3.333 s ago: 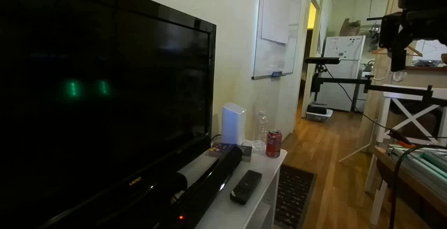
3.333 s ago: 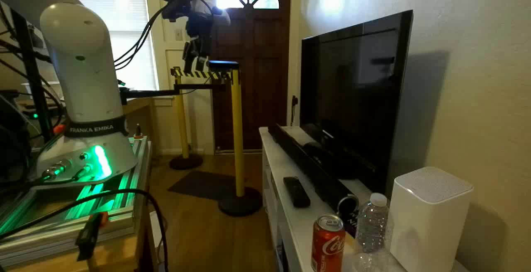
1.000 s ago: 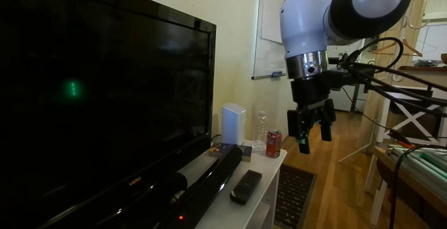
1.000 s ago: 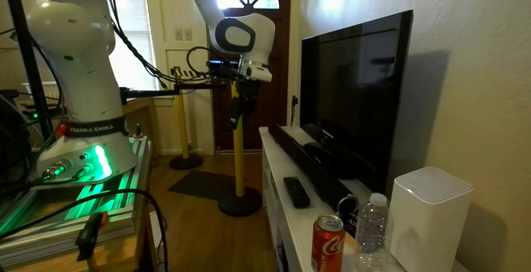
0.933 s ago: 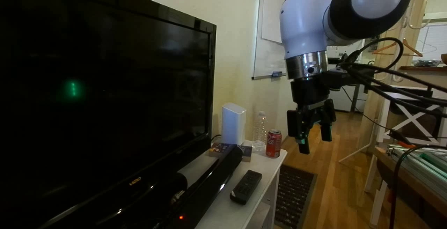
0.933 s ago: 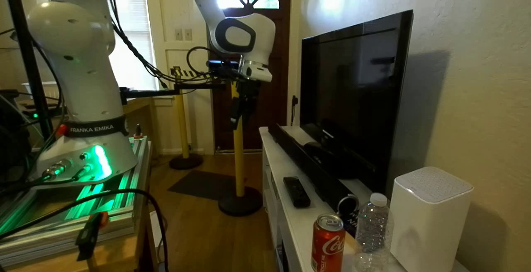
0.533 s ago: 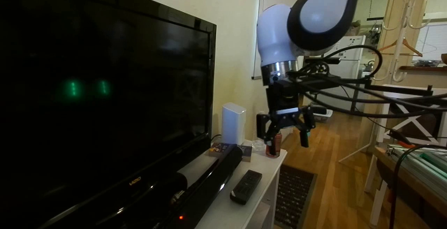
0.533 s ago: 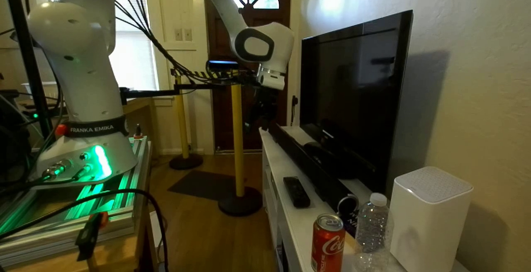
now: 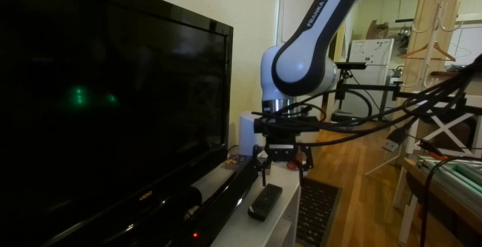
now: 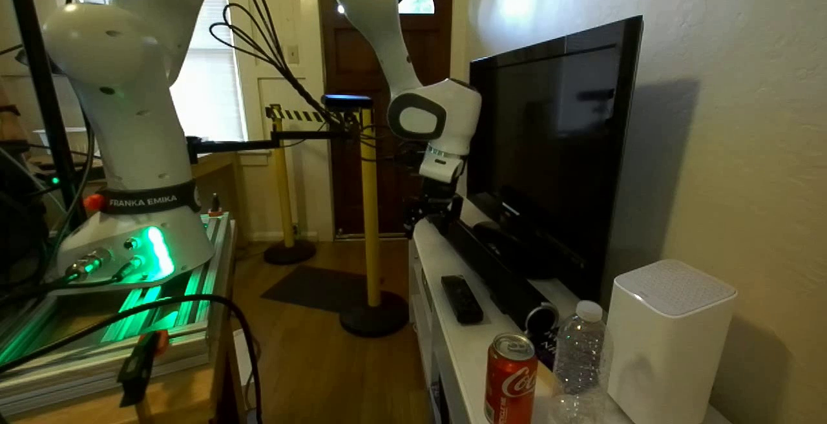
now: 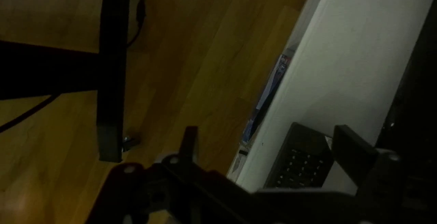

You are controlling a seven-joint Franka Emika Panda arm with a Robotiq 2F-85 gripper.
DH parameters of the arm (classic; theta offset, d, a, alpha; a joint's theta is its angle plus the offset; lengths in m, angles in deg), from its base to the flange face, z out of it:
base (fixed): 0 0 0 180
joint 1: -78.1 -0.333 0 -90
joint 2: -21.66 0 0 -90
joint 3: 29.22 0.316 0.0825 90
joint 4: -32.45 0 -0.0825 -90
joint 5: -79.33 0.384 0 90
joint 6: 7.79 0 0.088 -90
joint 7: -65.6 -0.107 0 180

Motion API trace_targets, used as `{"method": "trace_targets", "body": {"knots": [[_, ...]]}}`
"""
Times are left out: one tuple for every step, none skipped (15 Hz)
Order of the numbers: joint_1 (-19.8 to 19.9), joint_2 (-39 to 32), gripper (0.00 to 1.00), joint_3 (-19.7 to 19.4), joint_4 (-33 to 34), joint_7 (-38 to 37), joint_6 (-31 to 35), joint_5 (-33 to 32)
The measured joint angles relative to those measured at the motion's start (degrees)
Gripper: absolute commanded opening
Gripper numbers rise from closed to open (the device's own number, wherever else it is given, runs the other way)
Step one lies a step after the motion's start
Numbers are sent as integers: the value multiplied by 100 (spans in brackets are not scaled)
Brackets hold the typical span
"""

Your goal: Twist around the remote

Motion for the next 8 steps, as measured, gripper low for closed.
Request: {"method": "trace_targets", "body": {"knots": [[14,-169,100,4,16,-46,201,233],[13,-283,100,-9,26,-25,254,262],[10,-310,100,-16,29,-22,254,260],[2,-298,100,-16,31,-22,253,260],[-5,-277,100,-16,33,-22,252,260],[-7,-260,100,-16,37,-22,249,260],[-7,-259,100,-16,41,-22,249,260],[-8,-275,100,-27,51,-34,250,260]]}}
